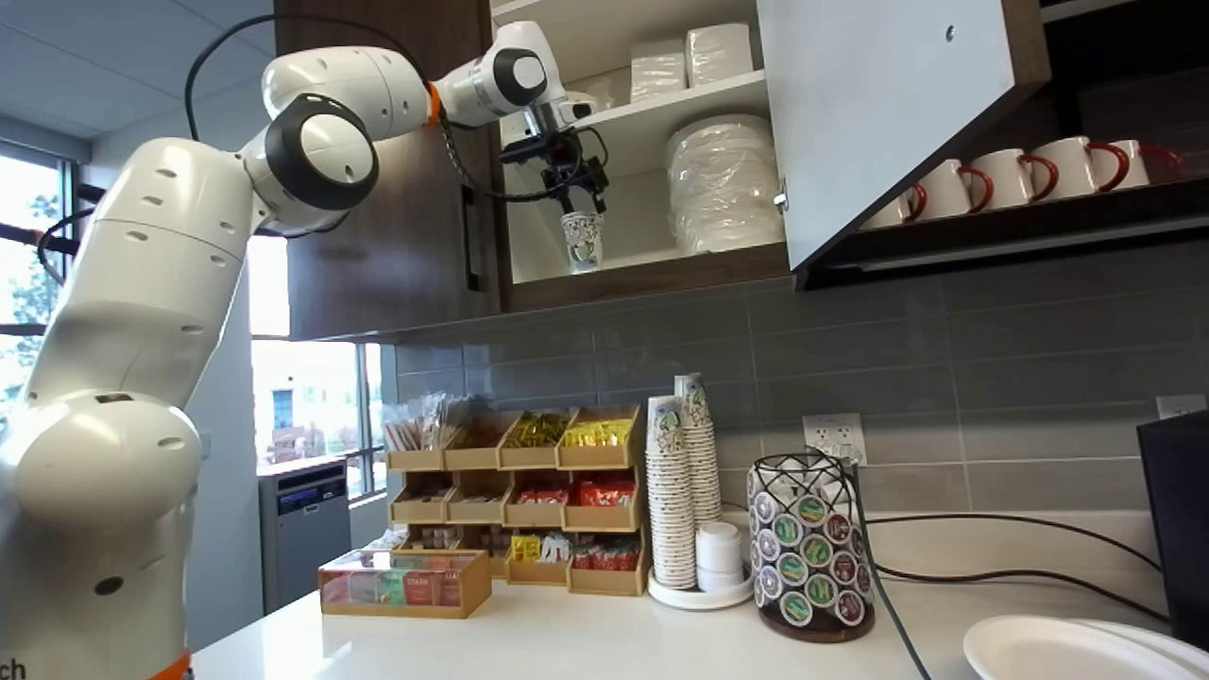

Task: Remove the coffee cup from the upper cabinet and put it in the coffee cup on the counter then place the two cups in the open upper cabinet.

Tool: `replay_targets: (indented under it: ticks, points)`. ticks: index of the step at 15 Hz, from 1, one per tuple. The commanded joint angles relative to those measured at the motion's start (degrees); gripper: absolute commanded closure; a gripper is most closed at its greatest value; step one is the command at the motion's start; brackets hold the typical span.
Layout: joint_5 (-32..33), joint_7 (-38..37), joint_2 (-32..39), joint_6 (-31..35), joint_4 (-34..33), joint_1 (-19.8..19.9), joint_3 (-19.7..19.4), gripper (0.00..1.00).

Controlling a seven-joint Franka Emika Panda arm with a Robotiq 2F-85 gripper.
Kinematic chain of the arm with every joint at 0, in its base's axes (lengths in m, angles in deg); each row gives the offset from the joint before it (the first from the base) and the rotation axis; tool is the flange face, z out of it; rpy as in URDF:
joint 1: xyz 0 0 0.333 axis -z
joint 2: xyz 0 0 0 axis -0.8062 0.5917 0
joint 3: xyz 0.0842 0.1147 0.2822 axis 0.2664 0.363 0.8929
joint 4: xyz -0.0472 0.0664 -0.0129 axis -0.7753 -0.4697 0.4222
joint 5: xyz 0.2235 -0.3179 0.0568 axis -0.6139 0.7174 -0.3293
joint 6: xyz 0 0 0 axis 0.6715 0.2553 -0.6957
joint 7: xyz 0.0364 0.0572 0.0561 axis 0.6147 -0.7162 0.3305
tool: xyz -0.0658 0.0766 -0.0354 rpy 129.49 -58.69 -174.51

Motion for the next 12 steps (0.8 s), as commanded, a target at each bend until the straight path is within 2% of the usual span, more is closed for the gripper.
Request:
replay_targets:
  ticks: [1, 7, 12]
  points:
    - [0.0, 3.0, -1.7, 2.2, 1.1, 0.6, -0.2, 0.0]
    - [-2.0, 11.4, -7.0, 6.4, 4.7, 2.3, -0.1, 0.0]
    - [-6.2, 17.1, -13.0, 5.6, 9.8, 3.8, -0.3, 0.0]
